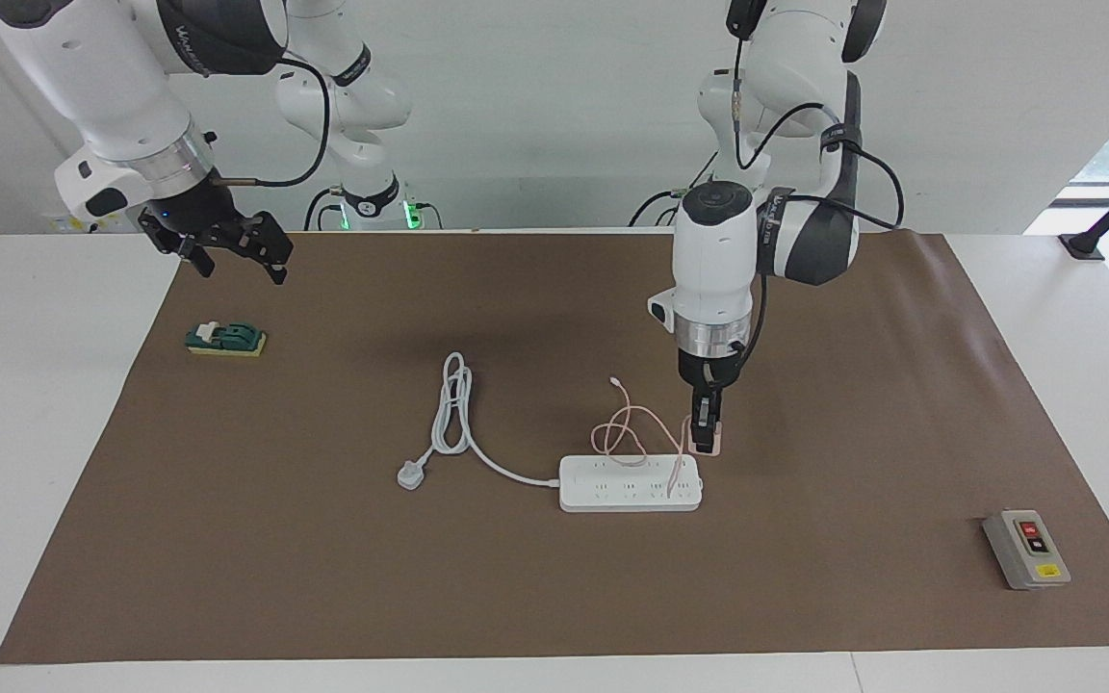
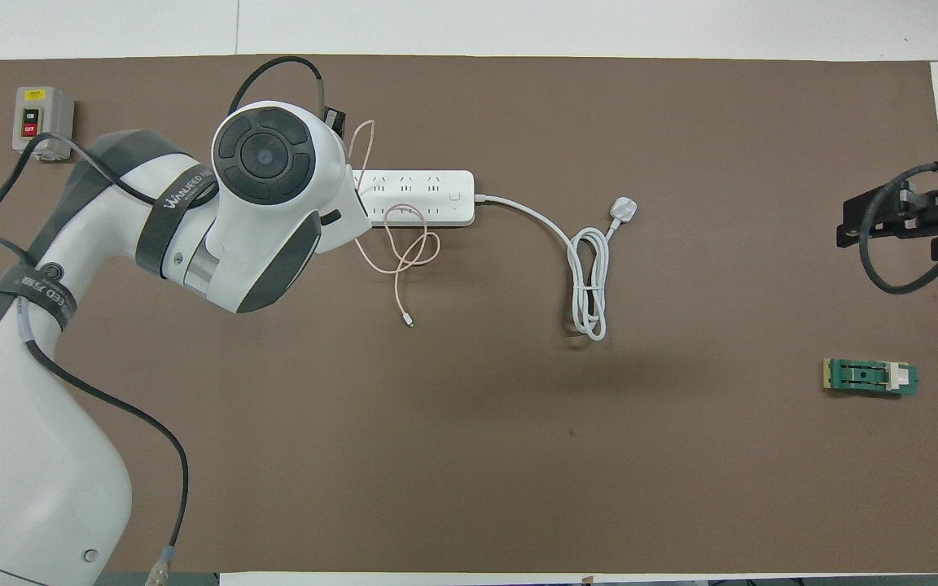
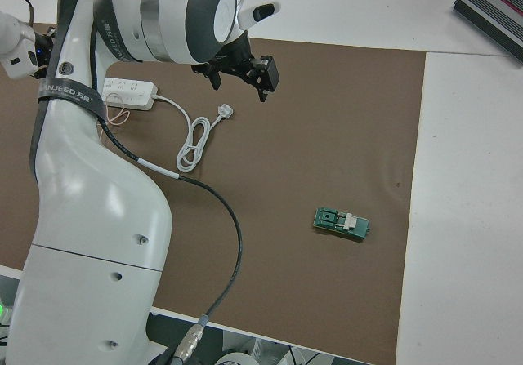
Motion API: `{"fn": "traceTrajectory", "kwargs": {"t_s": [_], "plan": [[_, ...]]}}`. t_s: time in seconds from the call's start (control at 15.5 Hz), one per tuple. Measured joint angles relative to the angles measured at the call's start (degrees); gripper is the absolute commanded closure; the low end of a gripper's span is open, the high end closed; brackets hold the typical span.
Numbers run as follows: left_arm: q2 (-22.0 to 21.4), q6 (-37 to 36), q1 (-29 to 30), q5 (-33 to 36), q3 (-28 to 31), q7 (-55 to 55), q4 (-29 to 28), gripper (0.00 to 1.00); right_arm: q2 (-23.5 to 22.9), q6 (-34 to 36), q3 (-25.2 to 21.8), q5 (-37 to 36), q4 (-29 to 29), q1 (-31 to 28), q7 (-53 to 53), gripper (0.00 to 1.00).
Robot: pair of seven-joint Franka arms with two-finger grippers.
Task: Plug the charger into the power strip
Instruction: 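Carry the charger over the strip while the right gripper retracts, then align the charger prongs over the end socket with the left gripper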
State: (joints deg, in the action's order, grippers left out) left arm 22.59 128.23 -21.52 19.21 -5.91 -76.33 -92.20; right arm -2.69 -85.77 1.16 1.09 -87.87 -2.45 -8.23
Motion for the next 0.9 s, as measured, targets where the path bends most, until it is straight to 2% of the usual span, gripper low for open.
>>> {"fn": "traceTrajectory", "kwargs": {"t_s": [0.32,0.9], "plan": [[4.77,6.09,0.03,-0.04,0.10,-0.13,0.22,1.00,1.34,-0.07,0.04,-2.50,-2.93,-0.46,0.41,0.00],[5.08,6.13,1.21,1.18,1.02,-5.63,0.77,1.00,1.45,-1.68,0.06,-3.61,-3.19,-0.46,6.83,0.00]]}}
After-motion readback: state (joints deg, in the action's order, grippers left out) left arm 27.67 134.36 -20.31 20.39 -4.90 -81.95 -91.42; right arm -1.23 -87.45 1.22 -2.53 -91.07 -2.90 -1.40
